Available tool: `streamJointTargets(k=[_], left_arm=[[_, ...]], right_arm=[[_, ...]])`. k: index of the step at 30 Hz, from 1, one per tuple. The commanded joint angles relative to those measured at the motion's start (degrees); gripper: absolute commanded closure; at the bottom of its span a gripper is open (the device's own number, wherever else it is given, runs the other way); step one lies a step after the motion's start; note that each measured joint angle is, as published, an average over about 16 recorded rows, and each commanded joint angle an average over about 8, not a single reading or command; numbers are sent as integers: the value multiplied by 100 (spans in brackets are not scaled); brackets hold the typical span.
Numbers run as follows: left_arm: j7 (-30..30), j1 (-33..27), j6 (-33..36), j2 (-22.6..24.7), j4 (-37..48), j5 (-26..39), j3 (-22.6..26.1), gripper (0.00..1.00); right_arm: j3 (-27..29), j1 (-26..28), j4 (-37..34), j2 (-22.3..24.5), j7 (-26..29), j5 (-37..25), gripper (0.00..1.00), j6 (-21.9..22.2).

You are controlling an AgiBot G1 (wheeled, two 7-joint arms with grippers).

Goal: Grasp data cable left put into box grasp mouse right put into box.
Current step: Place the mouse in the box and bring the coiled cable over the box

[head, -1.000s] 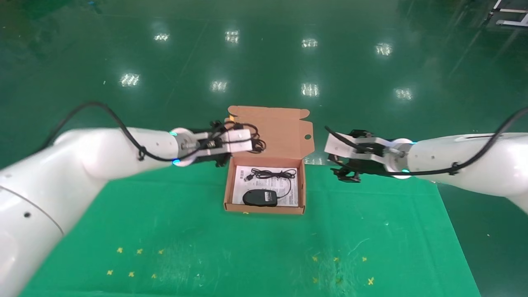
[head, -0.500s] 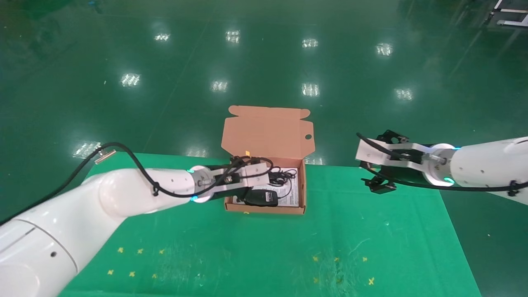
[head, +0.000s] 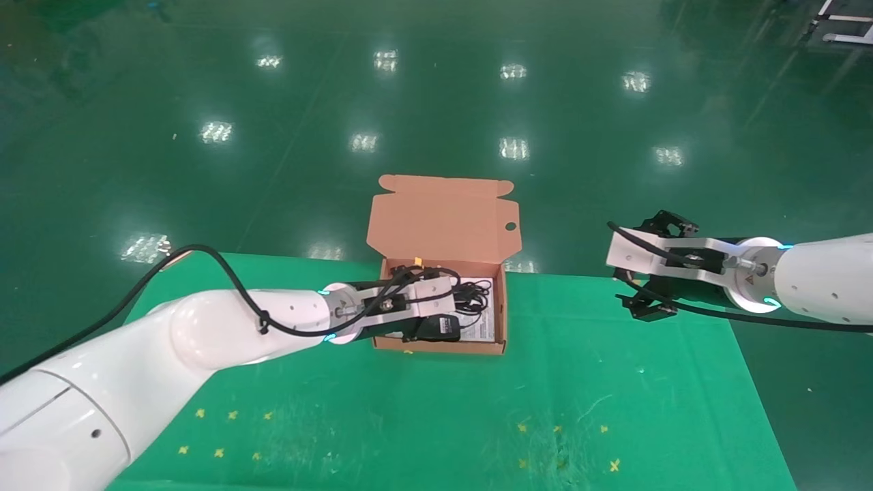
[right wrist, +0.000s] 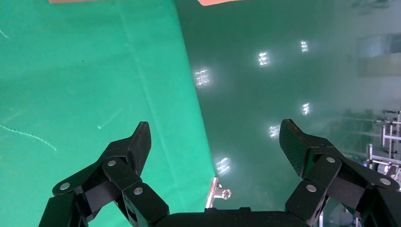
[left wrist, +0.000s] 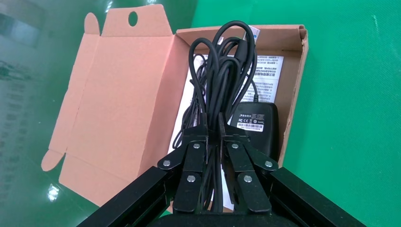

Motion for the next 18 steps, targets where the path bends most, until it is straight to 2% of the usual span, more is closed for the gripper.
streamJointTargets(k=[1,11,18], left_arm=[[6,0,-12,10,13,-17,19,0],[-82,2,38,-178,-261,-120,-31,0],[-181,-325,-93,-351,-457,-194,-166,0]], right_arm=[[-2,2,25,12,13,-22,0,-7],[20,36,-4,-2,-12,-5,0,14],[94,403,119,31,-184,-280,0,-2]])
